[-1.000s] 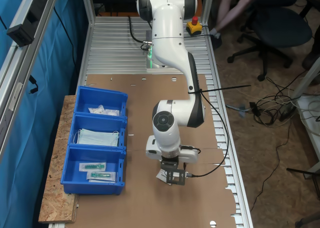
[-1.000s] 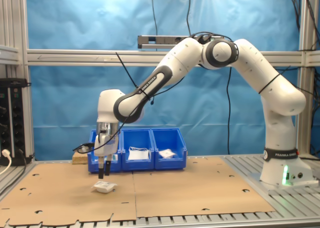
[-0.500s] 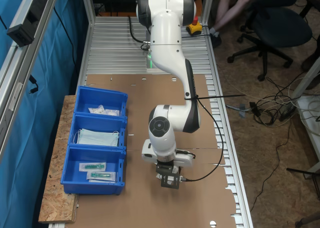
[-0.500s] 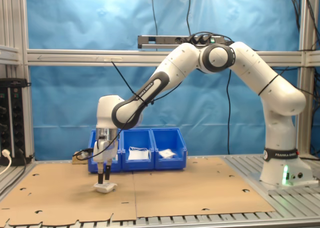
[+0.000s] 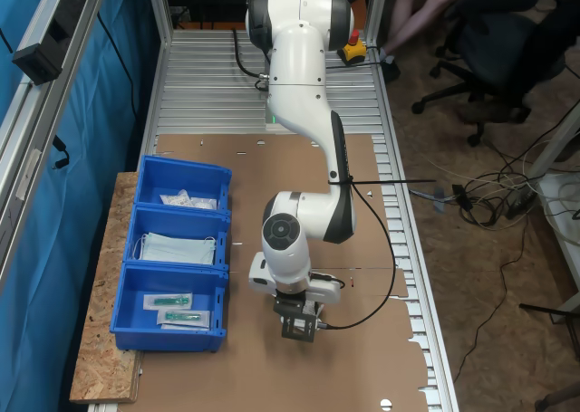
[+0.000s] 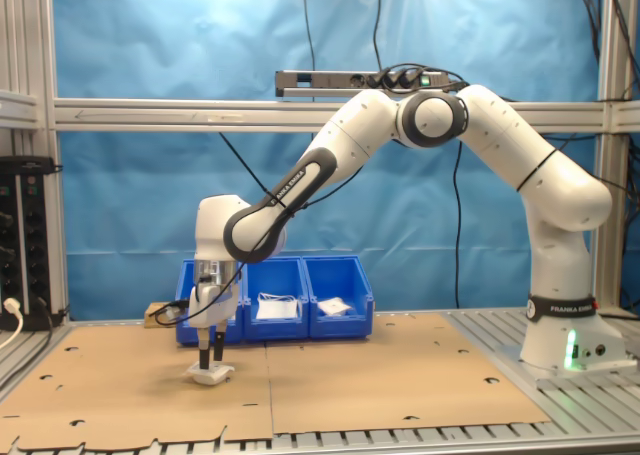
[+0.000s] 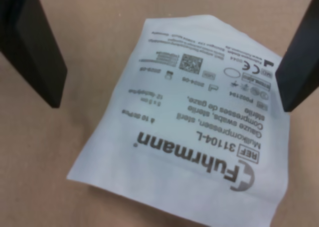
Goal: Pick and place sorting task of medical equipment.
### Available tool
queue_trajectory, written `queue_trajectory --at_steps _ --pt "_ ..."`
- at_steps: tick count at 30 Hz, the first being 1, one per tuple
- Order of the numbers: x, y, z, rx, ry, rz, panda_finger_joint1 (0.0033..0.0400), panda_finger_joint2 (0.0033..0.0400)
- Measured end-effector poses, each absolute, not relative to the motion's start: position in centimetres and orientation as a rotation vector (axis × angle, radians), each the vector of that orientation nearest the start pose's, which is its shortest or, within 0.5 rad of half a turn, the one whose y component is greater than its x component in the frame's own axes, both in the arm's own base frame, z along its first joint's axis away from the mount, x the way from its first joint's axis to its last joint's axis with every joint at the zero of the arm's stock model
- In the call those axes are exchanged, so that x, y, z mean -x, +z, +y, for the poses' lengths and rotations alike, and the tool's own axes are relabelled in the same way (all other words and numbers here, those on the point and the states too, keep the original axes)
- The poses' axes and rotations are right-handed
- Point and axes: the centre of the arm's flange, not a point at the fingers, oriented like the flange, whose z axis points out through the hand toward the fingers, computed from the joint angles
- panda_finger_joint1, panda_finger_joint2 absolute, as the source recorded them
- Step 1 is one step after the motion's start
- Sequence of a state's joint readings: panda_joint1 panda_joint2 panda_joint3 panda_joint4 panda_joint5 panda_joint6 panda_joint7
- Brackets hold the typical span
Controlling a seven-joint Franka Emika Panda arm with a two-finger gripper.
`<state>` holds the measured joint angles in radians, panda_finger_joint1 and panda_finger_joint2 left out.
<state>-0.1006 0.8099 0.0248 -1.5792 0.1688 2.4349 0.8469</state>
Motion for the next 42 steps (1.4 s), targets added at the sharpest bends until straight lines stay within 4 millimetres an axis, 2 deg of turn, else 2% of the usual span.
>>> queue_trajectory --at_steps 25,42 --pt "-70.0 15.7 -5.2 2.599 0.018 1.511 0.04 0.04" --pt "-70.6 16.0 -3.9 2.6 0.011 1.482 0.04 0.04"
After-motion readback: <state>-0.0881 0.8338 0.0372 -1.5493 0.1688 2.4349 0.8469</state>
